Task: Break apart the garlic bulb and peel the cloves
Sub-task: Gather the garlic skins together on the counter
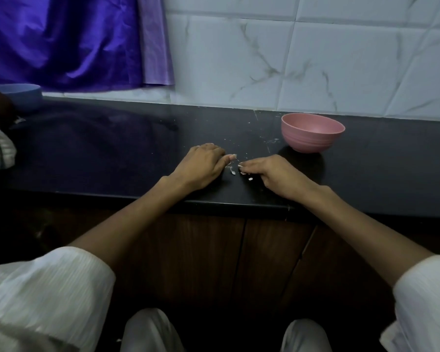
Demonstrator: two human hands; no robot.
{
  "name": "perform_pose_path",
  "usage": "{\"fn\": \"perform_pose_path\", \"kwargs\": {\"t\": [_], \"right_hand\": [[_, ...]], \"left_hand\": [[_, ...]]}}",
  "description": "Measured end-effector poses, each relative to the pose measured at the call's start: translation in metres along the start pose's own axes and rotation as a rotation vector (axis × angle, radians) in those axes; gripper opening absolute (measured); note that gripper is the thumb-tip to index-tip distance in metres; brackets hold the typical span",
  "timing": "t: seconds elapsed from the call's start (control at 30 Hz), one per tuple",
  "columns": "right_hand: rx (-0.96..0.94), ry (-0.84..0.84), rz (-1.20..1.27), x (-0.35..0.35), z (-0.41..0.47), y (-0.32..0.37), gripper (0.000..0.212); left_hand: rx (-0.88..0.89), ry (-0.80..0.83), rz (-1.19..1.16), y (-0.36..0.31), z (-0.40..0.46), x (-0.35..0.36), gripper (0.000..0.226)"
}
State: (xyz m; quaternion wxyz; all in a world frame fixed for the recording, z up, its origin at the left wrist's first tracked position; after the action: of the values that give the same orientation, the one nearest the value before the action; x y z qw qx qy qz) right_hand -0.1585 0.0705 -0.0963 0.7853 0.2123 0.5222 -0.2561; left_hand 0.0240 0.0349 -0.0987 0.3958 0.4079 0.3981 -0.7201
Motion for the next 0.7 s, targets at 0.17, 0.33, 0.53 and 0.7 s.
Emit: {"fn": "perform_pose_path", "kwargs": {"t": [0.17,0.33,0.53,0.7], "right_hand": [[-0.038,-0.135,-0.057,-0.006,0.002,0.009,0.039],[0.009,-0.119,-0.12,-0.003,0.01,0.008,0.031],[0.103,-0.363,-0.114,-0.02,0.015,0.002,0.029],[0.517,-0.52,0.337,-0.026,0.008,-0.003,0.03]], "left_hand": [[-0.023,0.014,0.022,-0.001,-0.004,-0.004,0.065],[-0.068,-0.004,0.02,-0.002,-0.005,-0.007,0.069],[-0.058,-0.015,0.092,-0.004,-0.004,-0.008,0.071],[-0.044,0.001,0.171,-0.011,-0.005,-0.008,0.049]]}}
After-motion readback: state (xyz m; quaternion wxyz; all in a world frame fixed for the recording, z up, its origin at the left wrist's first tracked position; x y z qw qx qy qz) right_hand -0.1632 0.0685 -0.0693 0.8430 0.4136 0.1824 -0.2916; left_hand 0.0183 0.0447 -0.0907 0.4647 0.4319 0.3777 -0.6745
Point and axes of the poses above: each hand's wrist, its own z-axis towards the middle knuckle, its own x-axis out of the palm, y = z × x, the point moved 3 cm from there along z, towards the middle knuckle, and after that the axes turned 15 degrees about -x, right-handed, at the moved point
